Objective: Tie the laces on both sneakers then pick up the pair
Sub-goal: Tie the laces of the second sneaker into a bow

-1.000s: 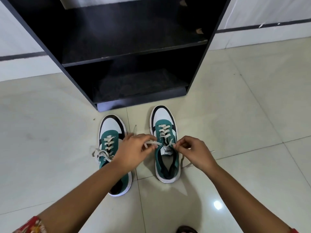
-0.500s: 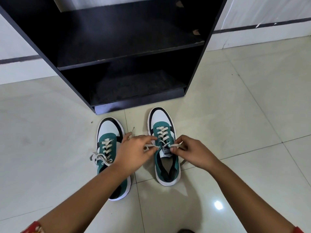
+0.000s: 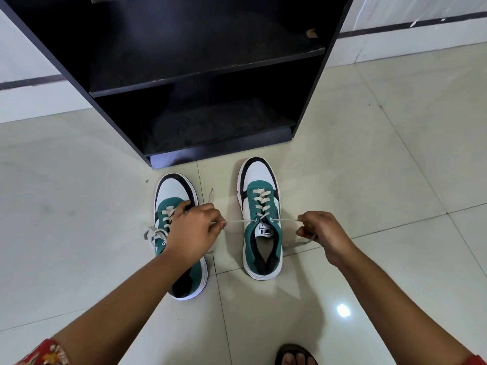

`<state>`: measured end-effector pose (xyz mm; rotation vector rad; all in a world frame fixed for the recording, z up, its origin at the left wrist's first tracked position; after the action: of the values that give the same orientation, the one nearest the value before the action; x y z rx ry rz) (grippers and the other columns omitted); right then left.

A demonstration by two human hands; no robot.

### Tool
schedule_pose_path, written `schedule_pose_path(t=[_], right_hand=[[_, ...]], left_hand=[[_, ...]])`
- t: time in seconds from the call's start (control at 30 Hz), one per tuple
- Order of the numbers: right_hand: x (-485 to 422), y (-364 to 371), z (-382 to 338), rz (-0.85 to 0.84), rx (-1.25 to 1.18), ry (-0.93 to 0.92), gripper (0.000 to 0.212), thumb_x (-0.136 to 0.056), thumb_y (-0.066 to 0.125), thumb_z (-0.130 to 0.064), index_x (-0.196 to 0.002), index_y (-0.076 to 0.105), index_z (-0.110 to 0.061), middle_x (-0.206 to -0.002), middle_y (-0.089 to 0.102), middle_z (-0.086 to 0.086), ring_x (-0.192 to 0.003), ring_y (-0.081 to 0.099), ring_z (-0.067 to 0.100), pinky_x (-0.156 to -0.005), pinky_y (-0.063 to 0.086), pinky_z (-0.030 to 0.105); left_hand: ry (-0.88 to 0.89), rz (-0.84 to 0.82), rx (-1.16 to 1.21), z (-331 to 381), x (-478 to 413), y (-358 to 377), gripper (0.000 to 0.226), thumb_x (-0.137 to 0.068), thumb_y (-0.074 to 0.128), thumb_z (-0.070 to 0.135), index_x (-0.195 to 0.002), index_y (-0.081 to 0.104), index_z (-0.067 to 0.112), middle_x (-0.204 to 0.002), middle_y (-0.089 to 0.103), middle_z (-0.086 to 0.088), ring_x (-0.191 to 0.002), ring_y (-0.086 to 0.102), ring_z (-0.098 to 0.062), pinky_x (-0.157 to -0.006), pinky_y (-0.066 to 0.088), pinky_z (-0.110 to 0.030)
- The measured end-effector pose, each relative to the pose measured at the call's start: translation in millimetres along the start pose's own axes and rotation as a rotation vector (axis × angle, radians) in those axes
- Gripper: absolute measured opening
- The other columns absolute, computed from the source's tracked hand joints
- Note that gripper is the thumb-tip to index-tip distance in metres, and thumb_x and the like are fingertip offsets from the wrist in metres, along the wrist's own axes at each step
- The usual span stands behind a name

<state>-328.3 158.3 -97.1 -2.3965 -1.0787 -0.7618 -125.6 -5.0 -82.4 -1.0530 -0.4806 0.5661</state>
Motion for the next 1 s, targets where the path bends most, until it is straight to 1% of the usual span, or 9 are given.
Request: schedule_pose_path(t=[0.2,0.3,0.4,0.47,0.53,0.67,0.77,0.83,1.0], right_hand=[[-5,1,5,-0.004,0.009,0.003,0.04,-0.083,0.053,-0.004,-0.049,0.034,-0.015,-0.045,0.026,-0.005,-0.042,0.047,0.012,-0.076,0.039,0.039],[-7,7,3,-0.001,0.097,-0.011,0.039,-0.085,0.052,-0.01,-0.051,0.034,-0.017,-0.047,0.029,-0.005,-0.054,0.047,0.021,-0.065,0.034,0.032],[-3,10,1,0.037,0.553,-0.192,0.03,-0.09,0.051,-0.03,-0.062,0.05,-0.018,-0.064,0.052,-0.002,-0.071,0.055,0.027,-0.064,0.038,0.034],[9,6,-5,0.244,0.813,-0.417,0.026,-0.09,0.049,-0.043,-0.08,0.056,-0.02,-0.083,0.055,-0.004,-0.08,0.053,0.019,-0.069,0.043,0.034],[23,5,-11,0.345,0.762,-0.47,0.042,-0.091,0.041,-0.049,-0.072,0.055,-0.015,-0.076,0.061,-0.002,-0.07,0.056,0.018,-0.061,0.043,0.033],[23,31,8,0.087,0.529,-0.094,0.067,-0.087,0.036,-0.062,-0.063,0.062,-0.006,-0.061,0.07,0.008,-0.058,0.064,0.025,-0.064,0.05,0.037],[6,39,12,0.078,0.274,0.061,0.059,-0.077,0.051,-0.066,-0.06,0.051,-0.01,-0.049,0.055,0.004,-0.046,0.052,0.022,-0.055,0.043,0.033],[-1,42,9,0.083,0.12,0.102,0.045,-0.08,0.06,-0.052,-0.063,0.049,-0.011,-0.051,0.05,0.001,-0.043,0.046,0.018,-0.046,0.038,0.026],[2,52,-4,0.119,-0.048,-0.119,0.018,-0.089,0.056,-0.017,-0.076,0.054,-0.005,-0.063,0.054,0.001,-0.059,0.05,0.015,-0.051,0.038,0.025]], left_hand=[[-0.035,-0.006,-0.04,-9,2,2,0.015,-0.086,0.059,0.027,-0.079,0.069,0.019,-0.08,0.065,0.006,-0.08,0.062,-0.019,-0.107,0.024,-0.047],[-0.045,-0.032,-0.08,-5,1,2,0.015,-0.087,0.057,0.028,-0.084,0.069,0.019,-0.084,0.066,0.004,-0.086,0.063,-0.021,-0.109,0.021,-0.047],[0.039,0.094,-0.103,6,1,0,0.023,-0.083,0.063,0.028,-0.104,0.065,0.02,-0.102,0.065,0.0,-0.102,0.057,-0.024,-0.105,0.033,-0.047],[0.02,0.168,0.034,19,6,-2,0.02,-0.086,0.059,0.032,-0.101,0.061,0.019,-0.1,0.061,-0.001,-0.095,0.054,-0.019,-0.087,0.045,-0.035],[-0.208,0.028,0.377,30,10,4,0.028,-0.091,0.047,0.04,-0.085,0.061,0.016,-0.081,0.062,0.0,-0.073,0.057,-0.017,-0.068,0.048,-0.032],[-0.672,-0.263,0.894,35,5,31,0.043,-0.09,0.04,0.052,-0.081,0.057,0.013,-0.066,0.055,0.0,-0.058,0.053,-0.017,-0.061,0.045,-0.031],[-0.674,-0.179,0.895,44,-9,40,0.047,-0.08,0.051,0.061,-0.079,0.053,0.014,-0.07,0.057,0.0,-0.066,0.055,-0.019,-0.065,0.042,-0.03],[-0.669,-0.152,0.857,49,-16,43,0.039,-0.08,0.057,0.055,-0.078,0.053,0.017,-0.077,0.063,-0.002,-0.075,0.061,-0.022,-0.067,0.045,-0.034],[-0.519,-0.016,0.865,57,-19,39,0.01,-0.089,0.051,0.016,-0.081,0.05,0.011,-0.07,0.055,0.001,-0.074,0.053,-0.022,-0.065,0.04,-0.027]])
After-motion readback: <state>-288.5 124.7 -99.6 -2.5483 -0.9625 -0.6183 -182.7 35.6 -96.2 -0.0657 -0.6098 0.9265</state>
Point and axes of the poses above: each hand's wrist, its own x-axis away from the middle knuckle, its own y-axis out of the palm, z = x × y, the point moved 3 cm from there along -x, towards the middle knuckle
